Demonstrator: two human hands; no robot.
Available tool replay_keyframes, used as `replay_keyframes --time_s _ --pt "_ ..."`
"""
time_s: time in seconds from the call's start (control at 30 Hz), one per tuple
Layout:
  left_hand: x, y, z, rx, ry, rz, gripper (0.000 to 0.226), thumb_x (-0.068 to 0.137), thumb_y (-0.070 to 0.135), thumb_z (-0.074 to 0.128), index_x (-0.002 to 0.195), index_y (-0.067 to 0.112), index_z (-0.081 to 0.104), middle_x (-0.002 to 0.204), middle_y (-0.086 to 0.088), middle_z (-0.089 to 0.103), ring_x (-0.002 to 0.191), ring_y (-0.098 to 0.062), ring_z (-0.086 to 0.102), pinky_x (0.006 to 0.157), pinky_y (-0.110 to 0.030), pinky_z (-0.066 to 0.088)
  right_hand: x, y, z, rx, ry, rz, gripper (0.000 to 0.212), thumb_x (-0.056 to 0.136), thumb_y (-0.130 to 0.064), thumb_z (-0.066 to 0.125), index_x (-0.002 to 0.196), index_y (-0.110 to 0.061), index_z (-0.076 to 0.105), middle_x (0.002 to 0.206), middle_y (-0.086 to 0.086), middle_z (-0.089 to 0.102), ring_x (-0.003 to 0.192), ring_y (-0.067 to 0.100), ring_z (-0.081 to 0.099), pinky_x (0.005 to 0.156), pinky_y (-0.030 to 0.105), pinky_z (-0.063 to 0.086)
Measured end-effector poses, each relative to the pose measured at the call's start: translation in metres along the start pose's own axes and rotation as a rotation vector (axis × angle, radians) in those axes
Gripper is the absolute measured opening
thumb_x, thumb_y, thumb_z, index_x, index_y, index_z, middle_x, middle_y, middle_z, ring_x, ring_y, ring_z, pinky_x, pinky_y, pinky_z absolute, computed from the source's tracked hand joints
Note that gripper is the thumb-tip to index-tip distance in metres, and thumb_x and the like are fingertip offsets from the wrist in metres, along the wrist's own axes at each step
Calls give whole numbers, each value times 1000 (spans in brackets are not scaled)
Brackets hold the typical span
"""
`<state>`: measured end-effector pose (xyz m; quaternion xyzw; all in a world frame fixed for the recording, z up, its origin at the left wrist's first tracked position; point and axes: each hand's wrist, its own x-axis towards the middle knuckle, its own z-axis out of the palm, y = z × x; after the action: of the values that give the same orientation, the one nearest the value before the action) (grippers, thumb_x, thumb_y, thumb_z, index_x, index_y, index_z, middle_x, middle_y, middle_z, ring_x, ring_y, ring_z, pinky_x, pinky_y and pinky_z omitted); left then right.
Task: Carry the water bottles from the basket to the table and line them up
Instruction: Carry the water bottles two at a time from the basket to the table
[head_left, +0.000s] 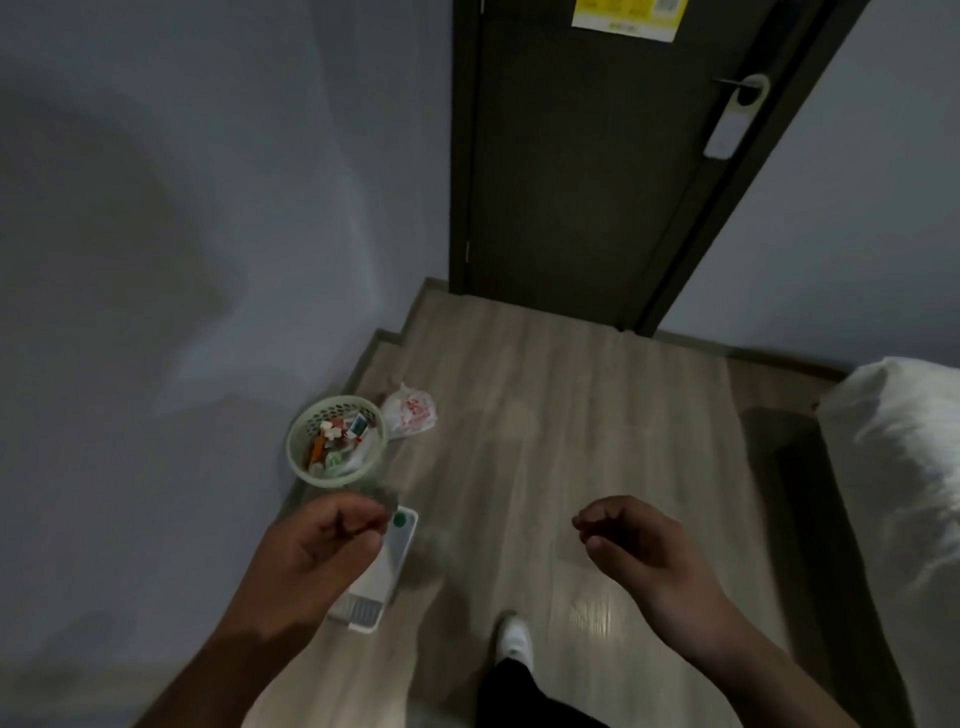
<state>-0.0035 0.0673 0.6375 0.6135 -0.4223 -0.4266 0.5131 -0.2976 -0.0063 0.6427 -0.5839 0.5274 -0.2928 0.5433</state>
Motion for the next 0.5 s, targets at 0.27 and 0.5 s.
replay_keyframes --time_s 0.27,0.5 --pt "54 2 17 -8 217 -37 27 60 43 67 82 29 75 88 -7 75 83 -20 71 76 -32 55 124 -35 -17 -114 -242 -46 11 85 -9 67 93 -17 71 93 2 71 89 18 68 81 35 55" --pt "29 -13 -26 -72 550 -144 30 57 42 69 79 23 75 87 -8 74 82 -28 69 72 -36 57 196 -57 60 -152 -523 -85 17 86 2 65 93 -13 71 93 0 72 87 11 68 76 23 54"
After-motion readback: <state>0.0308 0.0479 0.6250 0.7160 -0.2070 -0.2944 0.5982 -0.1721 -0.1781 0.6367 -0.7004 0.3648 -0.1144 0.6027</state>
